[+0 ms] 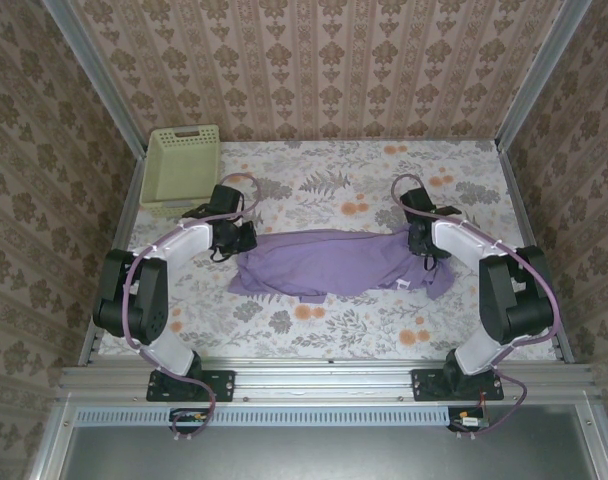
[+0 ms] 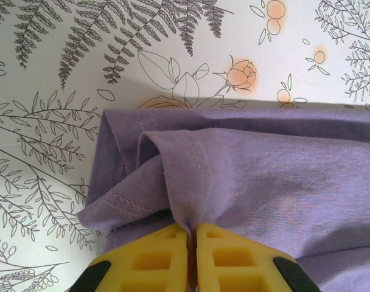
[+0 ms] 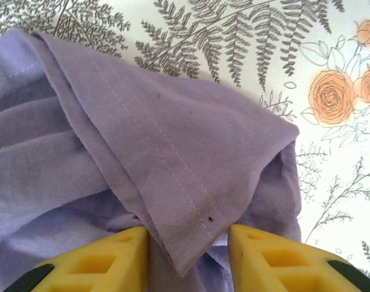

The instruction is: Fold the inside-out t-shirt

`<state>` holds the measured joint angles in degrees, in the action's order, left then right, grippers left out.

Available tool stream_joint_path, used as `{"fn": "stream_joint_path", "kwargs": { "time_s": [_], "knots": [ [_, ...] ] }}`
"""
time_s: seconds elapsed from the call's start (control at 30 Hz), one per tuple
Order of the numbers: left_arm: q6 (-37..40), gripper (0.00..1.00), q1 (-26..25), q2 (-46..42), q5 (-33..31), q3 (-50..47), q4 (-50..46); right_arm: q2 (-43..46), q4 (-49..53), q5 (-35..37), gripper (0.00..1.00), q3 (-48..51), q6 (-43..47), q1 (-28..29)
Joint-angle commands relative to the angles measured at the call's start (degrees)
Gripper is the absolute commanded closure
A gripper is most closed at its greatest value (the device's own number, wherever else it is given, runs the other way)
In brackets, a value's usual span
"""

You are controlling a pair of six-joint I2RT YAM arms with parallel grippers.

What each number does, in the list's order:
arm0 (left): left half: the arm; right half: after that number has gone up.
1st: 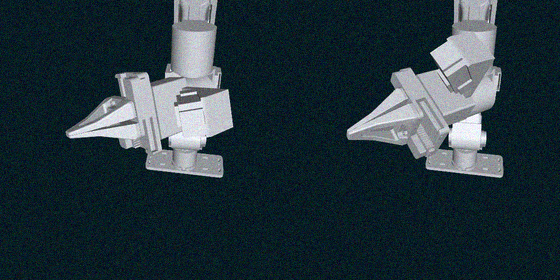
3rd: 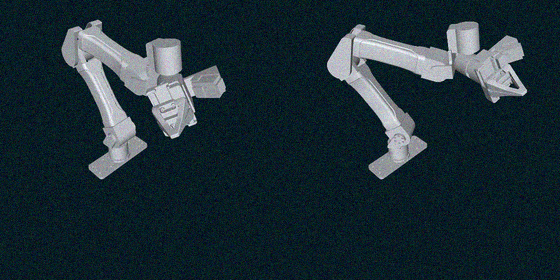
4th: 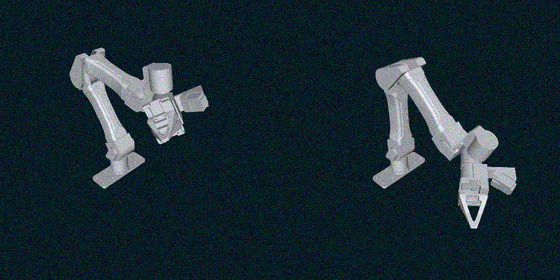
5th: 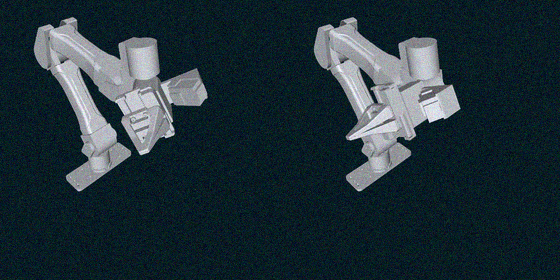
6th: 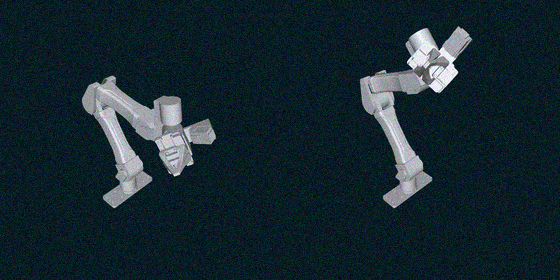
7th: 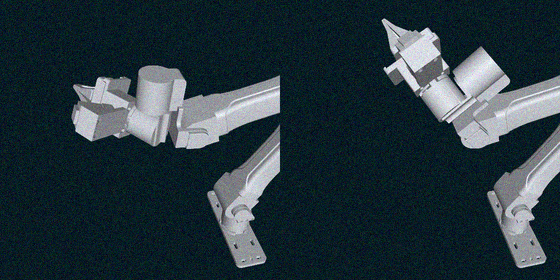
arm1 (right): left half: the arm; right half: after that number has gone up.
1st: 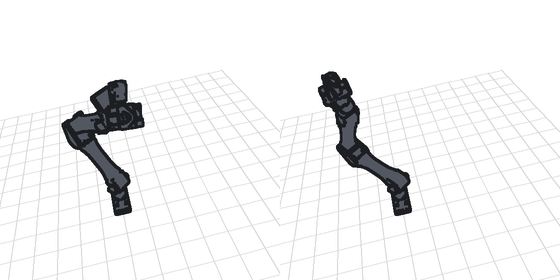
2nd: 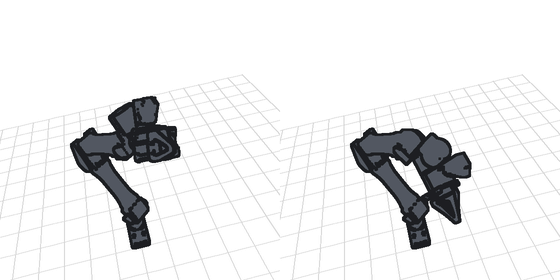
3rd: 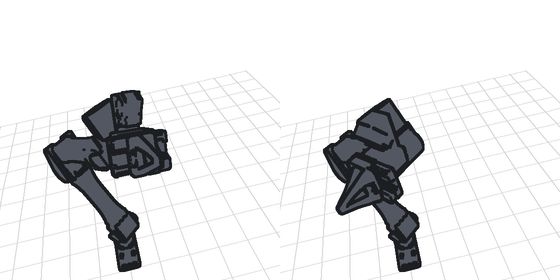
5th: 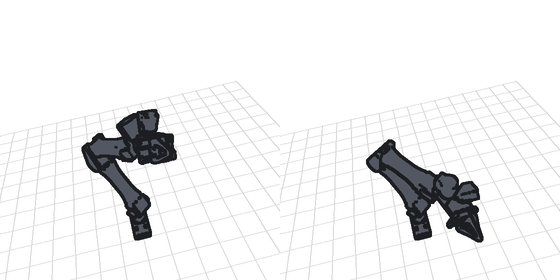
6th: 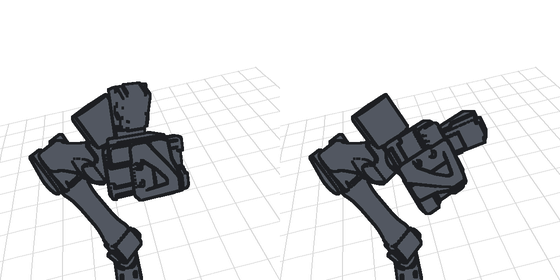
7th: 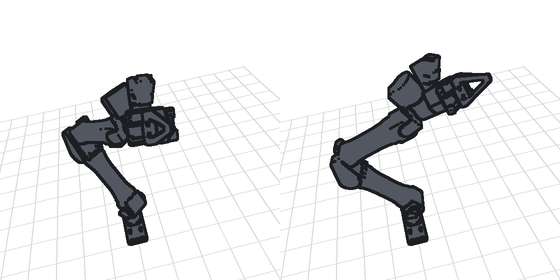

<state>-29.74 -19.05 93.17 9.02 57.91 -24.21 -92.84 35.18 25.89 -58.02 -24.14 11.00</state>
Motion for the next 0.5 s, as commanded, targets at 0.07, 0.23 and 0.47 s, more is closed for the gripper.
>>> {"fn": "stream_joint_path", "kwargs": {
  "time_s": [0.07, 0.23, 0.47],
  "knots": [
    [1.53, 0.89, -0.11, 0.12, 0.28, 0.58, -1.02, -2.74, 0.95, 2.38, 0.59, -3.38, -0.07, -1.73],
    [1.52, 0.89, -0.11, 0.06, 0.21, 0.51, -1.02, -4.54, 0.30, 1.45, 0.59, -4.44, -0.24, -2.42],
    [1.70, 0.89, -0.07, 0.11, -0.22, 0.67, -1.48, -0.63, -1.51, -4.45, 0.55, -2.87, -0.01, -3.31]
  ]
}}
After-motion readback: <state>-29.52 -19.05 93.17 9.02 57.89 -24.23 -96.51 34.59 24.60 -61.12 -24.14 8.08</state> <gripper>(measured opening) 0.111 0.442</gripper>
